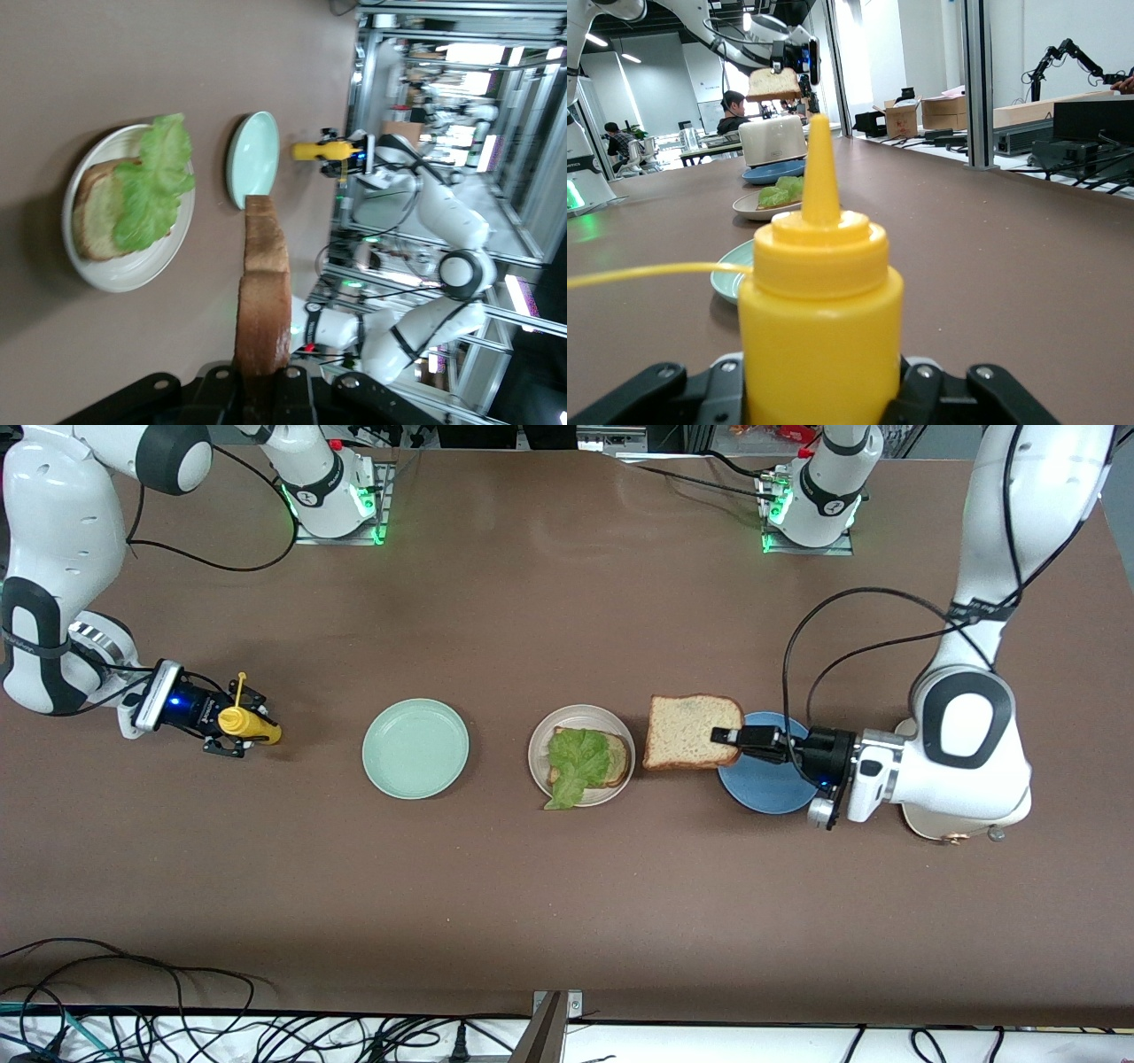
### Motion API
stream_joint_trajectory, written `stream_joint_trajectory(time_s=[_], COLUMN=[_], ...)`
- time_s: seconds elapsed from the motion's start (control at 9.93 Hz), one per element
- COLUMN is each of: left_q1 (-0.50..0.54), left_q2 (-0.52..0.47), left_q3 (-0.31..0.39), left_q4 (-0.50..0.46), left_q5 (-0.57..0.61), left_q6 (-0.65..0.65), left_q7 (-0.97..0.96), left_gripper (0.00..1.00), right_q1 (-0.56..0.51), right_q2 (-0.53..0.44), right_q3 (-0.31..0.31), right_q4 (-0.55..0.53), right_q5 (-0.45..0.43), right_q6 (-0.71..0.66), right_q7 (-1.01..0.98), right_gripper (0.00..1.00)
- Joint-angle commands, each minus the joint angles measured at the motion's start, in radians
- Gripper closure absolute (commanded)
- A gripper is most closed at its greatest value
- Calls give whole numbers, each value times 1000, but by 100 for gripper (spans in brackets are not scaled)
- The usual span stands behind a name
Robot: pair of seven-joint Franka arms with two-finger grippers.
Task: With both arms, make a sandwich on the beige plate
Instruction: 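Carry the bread slice over the beige plate with the left gripper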
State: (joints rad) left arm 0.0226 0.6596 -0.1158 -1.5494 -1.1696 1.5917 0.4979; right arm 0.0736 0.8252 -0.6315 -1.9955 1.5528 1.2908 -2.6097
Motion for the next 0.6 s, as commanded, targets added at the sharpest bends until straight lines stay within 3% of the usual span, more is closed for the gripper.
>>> stream_joint_trajectory(time_s=[0.0,0.1,0.3,0.4,0.5], left_q1=[-13,-15,-50,-82,-122], left_q2=[96,110,123,124,124], left_q3=[7,5,7,5,5], left_q4=[22,22,17,5,-7], left_q5=[-87,-111,-146,-183,-214], left_q6=[-4,-2,43,106,170], left_q7=[131,131,131,133,137], left_gripper=[100,100,100,100,100], right_q1=[-15,-20,-38,-54,-63], right_q2=[18,18,25,31,40], right_q3=[6,4,6,6,4], right_q4=[26,26,41,47,59], right_q5=[0,-3,-10,-11,-14], right_q6=[-27,-27,-27,-27,-28], right_q7=[3,2,5,2,0], right_gripper=[27,20,16,0,0])
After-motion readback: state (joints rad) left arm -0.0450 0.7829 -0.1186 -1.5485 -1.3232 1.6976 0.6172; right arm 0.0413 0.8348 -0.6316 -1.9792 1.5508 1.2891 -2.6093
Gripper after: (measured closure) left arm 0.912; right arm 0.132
